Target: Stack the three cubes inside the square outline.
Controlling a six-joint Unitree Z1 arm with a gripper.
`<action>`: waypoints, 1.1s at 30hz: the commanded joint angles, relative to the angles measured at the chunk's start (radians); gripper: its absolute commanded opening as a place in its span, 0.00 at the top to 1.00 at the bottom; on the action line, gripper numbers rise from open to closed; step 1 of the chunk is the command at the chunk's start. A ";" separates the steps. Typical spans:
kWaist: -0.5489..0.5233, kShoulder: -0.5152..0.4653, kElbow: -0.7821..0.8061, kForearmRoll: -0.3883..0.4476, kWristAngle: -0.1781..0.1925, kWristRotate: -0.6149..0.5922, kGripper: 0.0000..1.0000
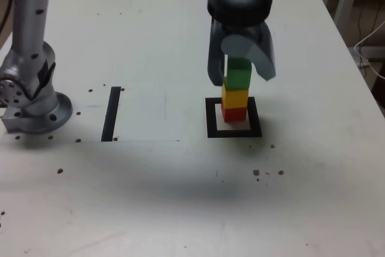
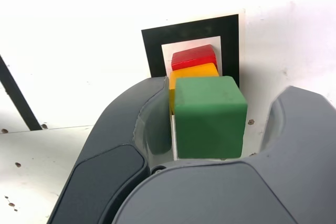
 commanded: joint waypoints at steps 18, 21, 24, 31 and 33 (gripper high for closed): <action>-0.067 -0.273 0.178 0.099 -0.020 0.022 0.01; -0.068 -0.314 0.244 0.098 -0.023 0.023 0.01; -0.074 -0.340 0.309 0.092 -0.029 0.024 0.01; -0.082 -0.421 0.519 -0.034 -0.044 0.020 0.01; -0.082 -0.436 0.570 -0.070 -0.045 0.020 0.01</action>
